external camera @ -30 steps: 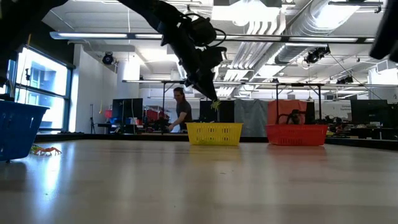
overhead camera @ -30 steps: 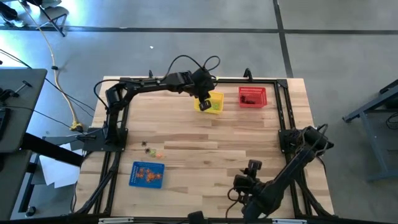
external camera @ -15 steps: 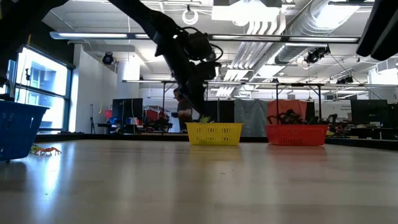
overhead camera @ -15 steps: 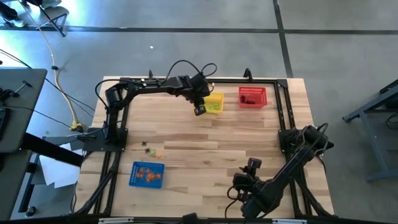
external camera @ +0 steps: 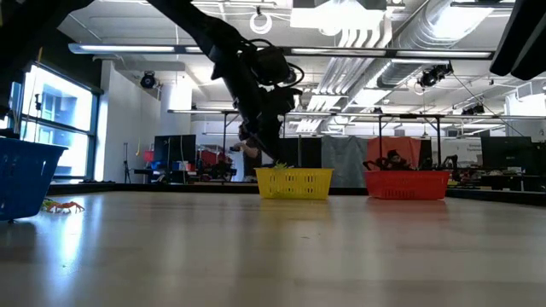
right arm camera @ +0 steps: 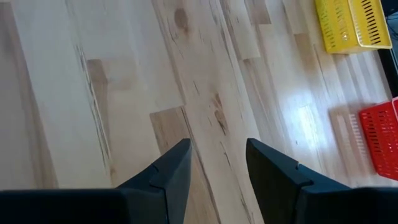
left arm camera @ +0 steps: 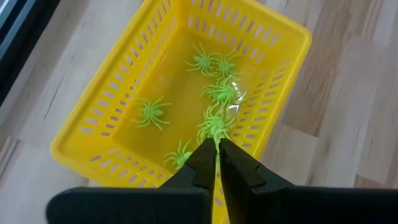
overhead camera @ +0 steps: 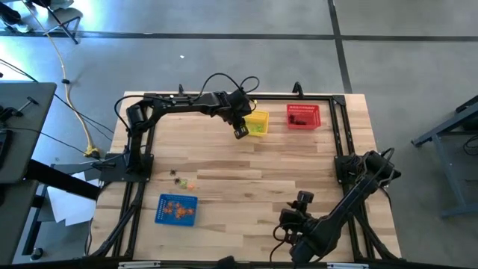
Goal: Sort Halloween decoration
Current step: Put the green spider toy into the yellow bin, then put the black spider toy into the red bin
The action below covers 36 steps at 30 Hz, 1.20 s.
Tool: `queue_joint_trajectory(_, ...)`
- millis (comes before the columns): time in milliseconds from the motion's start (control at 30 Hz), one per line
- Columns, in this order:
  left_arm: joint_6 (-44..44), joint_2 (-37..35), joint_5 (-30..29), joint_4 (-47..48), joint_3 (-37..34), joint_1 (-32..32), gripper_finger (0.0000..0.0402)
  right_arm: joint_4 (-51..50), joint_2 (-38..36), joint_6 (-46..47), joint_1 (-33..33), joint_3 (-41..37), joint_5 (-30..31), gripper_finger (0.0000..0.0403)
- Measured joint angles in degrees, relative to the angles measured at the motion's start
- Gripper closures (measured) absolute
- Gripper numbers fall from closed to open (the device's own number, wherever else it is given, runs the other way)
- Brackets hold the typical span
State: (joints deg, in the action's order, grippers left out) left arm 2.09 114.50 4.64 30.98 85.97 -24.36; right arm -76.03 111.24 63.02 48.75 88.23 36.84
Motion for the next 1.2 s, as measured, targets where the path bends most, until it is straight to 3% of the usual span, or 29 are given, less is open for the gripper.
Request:
queue_joint_trajectory(333,-1.8,0.0,-1.8,-0.1,0.0,0.0,0.0333,0.0,0.0,0.0,0.0,0.0,0.0,0.0254)
queue_joint_trajectory(533,-2.2,-1.7,0.6,7.7,3.5,1.4,0.0324,-1.2,0.0,0.1,0.0,0.0,0.0,0.0254)
queue_joint_trajectory(733,-2.1,-12.4,0.8,10.6,5.8,7.6,0.0327,-1.9,-0.8,0.0,-0.8,0.0,1.6,0.0254)
queue_joint_trajectory(900,-6.9,-23.4,-0.5,13.9,5.8,16.5,0.0328,-3.4,-2.7,0.0,-2.1,0.0,3.6,0.0254)
queue_joint_trajectory(1000,-11.4,-27.9,-5.0,17.3,5.8,23.8,0.0328,-5.5,-4.7,0.4,-4.2,-0.1,6.6,0.0254)
queue_joint_trajectory(1100,-16.2,-30.2,-15.1,22.3,5.8,32.5,0.0328,-2.9,-8.4,-2.1,-6.7,-4.6,12.2,0.0254)
queue_joint_trajectory(1200,-23.4,-30.6,-26.1,29.6,5.8,40.6,0.0328,6.0,-12.9,-7.4,-9.7,-12.7,15.2,0.0254)
